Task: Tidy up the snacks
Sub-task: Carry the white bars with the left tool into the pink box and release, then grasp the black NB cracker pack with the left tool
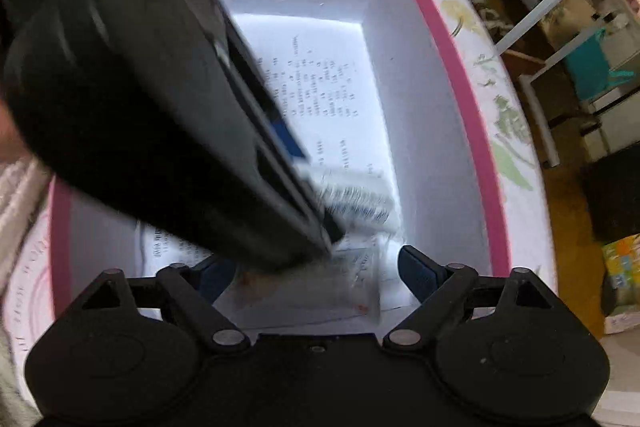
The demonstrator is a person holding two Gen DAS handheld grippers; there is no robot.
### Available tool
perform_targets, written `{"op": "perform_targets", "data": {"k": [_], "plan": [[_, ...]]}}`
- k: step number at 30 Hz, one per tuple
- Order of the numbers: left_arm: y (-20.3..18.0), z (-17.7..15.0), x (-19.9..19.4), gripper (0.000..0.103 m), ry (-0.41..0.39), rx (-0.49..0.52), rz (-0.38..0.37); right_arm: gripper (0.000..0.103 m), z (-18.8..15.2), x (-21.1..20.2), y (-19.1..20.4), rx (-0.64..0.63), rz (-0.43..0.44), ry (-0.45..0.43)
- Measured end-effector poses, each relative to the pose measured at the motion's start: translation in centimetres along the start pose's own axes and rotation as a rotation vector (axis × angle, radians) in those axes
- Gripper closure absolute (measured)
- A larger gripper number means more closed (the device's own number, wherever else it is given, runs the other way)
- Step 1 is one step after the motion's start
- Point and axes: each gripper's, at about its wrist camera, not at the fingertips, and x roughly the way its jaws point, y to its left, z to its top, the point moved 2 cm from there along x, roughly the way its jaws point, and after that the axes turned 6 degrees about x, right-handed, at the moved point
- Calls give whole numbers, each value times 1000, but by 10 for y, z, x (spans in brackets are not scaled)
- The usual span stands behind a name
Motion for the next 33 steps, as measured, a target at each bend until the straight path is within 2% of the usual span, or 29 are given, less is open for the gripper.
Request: {"op": "perform_targets", "data": {"k": [1, 4, 6, 9, 13, 16, 18, 22, 24, 28, 33], "plan": [[-3, -1, 2, 63, 3, 4, 9, 7, -2, -3, 1, 4, -25, -10], [-16, -6, -4, 58, -40, 72, 64, 7, -13, -19, 5, 41, -57, -54], [-24, -10, -14, 54, -72, 115, 95, 7, -23, -36, 11, 86, -64, -118], [-34, -17, -38, 52, -116, 150, 100, 7, -52, -74, 24, 173, -78, -251], [-50, -28, -73, 52, -157, 194, 86, 7, -106, -125, 37, 430, -89, -417], [-68, -39, -97, 52, -169, 243, 65, 7, -147, -151, 43, 631, -69, -483], [-81, -44, -111, 52, -167, 261, 42, 7, -172, -162, 43, 773, -49, -490], [-112, -56, -123, 54, -165, 308, 23, 7, -223, -177, 41, 1045, 99, -499], [-129, -66, -127, 54, -173, 341, 17, 7, -243, -174, 40, 1131, 140, -492], [-153, -88, -115, 55, -150, 355, -20, 7, -271, -160, 46, 1258, 151, -459], [-166, -116, -82, 56, -66, 351, -34, 7, -305, -129, 54, 1384, 155, -403]]}}
